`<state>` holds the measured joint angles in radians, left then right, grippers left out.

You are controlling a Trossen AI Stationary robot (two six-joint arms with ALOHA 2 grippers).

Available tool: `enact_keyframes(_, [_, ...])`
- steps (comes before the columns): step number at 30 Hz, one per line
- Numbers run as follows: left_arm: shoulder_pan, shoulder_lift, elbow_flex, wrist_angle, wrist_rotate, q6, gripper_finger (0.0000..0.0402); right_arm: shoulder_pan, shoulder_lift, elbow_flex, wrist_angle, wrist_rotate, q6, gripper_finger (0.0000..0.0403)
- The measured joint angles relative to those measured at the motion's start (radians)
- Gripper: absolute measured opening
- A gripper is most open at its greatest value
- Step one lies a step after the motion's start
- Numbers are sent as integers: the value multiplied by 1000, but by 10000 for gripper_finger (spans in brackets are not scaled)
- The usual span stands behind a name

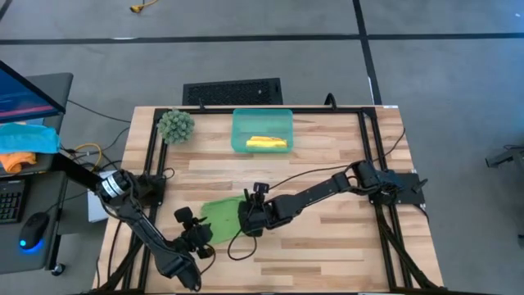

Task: Roll microfiber towels into tight, uniform cylinder then place into a basket
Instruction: Fold the green microfiber cloth, then roll the green microfiber cloth

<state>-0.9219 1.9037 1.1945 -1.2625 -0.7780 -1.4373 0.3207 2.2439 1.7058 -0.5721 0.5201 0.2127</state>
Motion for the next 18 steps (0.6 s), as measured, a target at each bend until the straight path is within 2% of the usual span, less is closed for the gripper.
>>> enact_keyframes(7, [-1, -37, -84, 46, -5, -51, 114, 17, 0, 77, -104, 4, -33, 172])
enact_keyframes(18, [0, -87, -146, 236, -21, 19, 114, 84, 0, 93, -292, 62, -93, 128])
